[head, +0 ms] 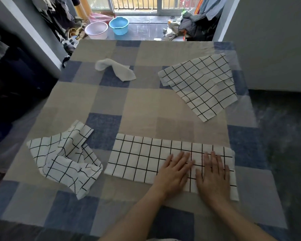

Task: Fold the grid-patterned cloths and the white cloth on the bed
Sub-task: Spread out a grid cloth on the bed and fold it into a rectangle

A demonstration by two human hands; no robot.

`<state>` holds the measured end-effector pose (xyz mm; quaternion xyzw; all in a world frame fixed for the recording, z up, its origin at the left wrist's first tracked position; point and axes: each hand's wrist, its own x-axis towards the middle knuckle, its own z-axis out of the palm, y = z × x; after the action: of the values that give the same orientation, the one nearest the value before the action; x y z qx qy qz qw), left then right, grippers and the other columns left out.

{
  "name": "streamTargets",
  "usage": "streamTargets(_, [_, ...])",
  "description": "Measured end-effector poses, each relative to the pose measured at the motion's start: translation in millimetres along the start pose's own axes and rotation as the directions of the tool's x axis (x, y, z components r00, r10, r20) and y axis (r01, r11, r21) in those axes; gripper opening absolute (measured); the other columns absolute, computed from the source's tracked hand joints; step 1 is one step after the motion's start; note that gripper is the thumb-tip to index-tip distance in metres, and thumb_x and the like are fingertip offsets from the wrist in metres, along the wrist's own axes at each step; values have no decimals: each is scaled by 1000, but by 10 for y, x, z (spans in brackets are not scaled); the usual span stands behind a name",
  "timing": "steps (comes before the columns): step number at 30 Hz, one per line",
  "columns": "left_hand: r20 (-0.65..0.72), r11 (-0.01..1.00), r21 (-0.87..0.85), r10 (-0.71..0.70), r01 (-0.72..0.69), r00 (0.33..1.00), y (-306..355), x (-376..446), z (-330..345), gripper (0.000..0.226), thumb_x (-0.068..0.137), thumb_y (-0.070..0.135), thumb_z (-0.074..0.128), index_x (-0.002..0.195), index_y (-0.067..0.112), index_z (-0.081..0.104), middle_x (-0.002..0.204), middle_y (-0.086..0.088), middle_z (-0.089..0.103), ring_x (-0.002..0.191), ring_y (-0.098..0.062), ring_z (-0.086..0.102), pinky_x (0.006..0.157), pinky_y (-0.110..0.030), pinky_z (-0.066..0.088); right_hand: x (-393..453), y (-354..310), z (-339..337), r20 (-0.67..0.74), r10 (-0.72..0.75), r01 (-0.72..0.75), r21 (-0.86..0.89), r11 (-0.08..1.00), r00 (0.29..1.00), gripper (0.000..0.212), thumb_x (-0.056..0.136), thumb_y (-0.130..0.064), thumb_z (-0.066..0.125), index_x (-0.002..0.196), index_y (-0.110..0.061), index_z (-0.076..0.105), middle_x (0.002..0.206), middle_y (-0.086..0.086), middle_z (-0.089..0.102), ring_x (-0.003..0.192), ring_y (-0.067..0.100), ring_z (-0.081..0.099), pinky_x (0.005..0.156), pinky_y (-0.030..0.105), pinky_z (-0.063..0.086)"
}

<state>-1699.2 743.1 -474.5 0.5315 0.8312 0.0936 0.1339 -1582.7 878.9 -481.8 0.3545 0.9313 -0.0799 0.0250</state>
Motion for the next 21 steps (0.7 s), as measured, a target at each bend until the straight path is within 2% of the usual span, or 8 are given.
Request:
streamTargets(4, [-16,1000,25,-11,11,1000,-336,-178,-98,52,103,39,23,153,34,13,162,4,4,149,-13,-5,119,-40,-2,-3,-9,-47,18,14,-14,-5,1000,1000,69,92,-51,19,154,-21,11,162,2,9,149,19,3,119,46,7])
streamTargets(8, [-33,989,51,-137,139,990,-788,-439,-199,53,102,41,22,153,37,9,162,8,-1,148,-11,-8,119,-41,0,-13,23,-65,71,-17,16,12,1000,997,70,92,-54,11,154,-23,3,162,0,0,148,16,-7,120,41,-1])
streamTargets(14, [-70,942,48,-328,332,942,-1320,-771,-349,53,101,44,19,153,40,7,162,12,-4,149,-12,-7,118,-45,1,-46,347,-152,136,-119,117,22,993,984,66,93,-51,8,153,-28,0,161,-4,-4,147,10,-8,120,40,0])
streamTargets(18, [-80,931,56,-356,361,931,-1336,-777,-337,55,99,49,21,153,40,9,162,8,-4,149,-21,-11,118,-50,0,-74,471,-177,131,-91,91,4,996,987,66,93,-51,10,153,-27,2,161,-4,4,147,10,-2,119,40,3])
streamTargets(20, [-61,935,59,-347,351,936,-1348,-774,-338,63,95,61,25,152,41,8,162,6,-7,148,-24,-13,117,-51,-1,-59,485,-245,145,-98,100,-4,995,984,66,92,-51,17,153,-25,13,161,-2,12,147,13,7,118,41,7])
streamTargets(21, [-53,936,68,-343,346,938,-1361,-778,-335,69,92,67,27,152,41,6,162,6,-9,148,-25,-14,117,-51,-2,-22,462,-312,133,-98,101,-15,995,986,64,92,-49,24,151,-24,23,158,1,22,145,18,18,117,44,14])
